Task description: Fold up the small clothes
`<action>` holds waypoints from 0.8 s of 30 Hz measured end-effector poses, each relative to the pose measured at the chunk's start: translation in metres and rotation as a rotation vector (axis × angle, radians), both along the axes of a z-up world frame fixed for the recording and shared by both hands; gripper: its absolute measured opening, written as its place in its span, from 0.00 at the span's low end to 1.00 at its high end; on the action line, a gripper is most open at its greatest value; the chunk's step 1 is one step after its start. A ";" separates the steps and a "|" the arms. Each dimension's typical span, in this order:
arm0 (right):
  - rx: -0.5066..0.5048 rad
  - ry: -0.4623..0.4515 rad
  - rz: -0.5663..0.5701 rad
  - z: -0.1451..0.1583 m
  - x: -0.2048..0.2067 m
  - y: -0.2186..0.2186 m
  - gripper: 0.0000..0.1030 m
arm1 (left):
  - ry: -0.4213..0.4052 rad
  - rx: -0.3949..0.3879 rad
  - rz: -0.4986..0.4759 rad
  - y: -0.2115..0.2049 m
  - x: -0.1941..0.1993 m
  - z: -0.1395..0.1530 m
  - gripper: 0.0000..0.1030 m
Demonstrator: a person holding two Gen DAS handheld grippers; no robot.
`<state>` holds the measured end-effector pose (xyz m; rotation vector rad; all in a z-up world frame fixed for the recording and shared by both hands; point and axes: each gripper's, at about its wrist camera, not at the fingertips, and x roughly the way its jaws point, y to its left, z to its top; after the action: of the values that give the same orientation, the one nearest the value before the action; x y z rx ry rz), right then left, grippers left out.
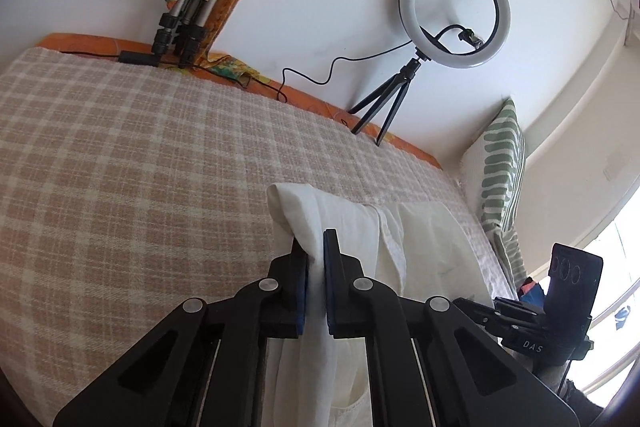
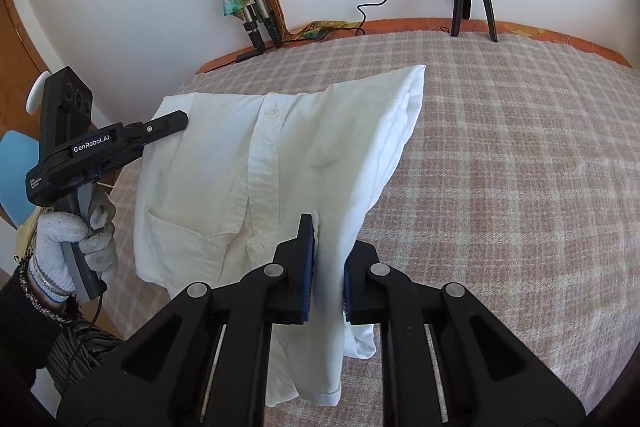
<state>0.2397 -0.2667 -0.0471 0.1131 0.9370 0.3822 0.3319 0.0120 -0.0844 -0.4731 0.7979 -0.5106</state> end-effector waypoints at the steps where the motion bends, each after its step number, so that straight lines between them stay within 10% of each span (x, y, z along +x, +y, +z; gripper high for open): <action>1: -0.007 -0.006 -0.009 0.003 0.001 -0.005 0.12 | -0.008 0.007 -0.011 -0.005 0.002 0.003 0.05; 24: -0.141 -0.118 -0.193 0.069 0.087 -0.199 0.12 | -0.093 -0.042 -0.186 -0.209 0.118 0.034 0.05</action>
<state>0.3267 -0.4652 0.0216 0.0510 0.8253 0.1427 0.4504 -0.1971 -0.0506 -0.4132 0.7470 -0.7184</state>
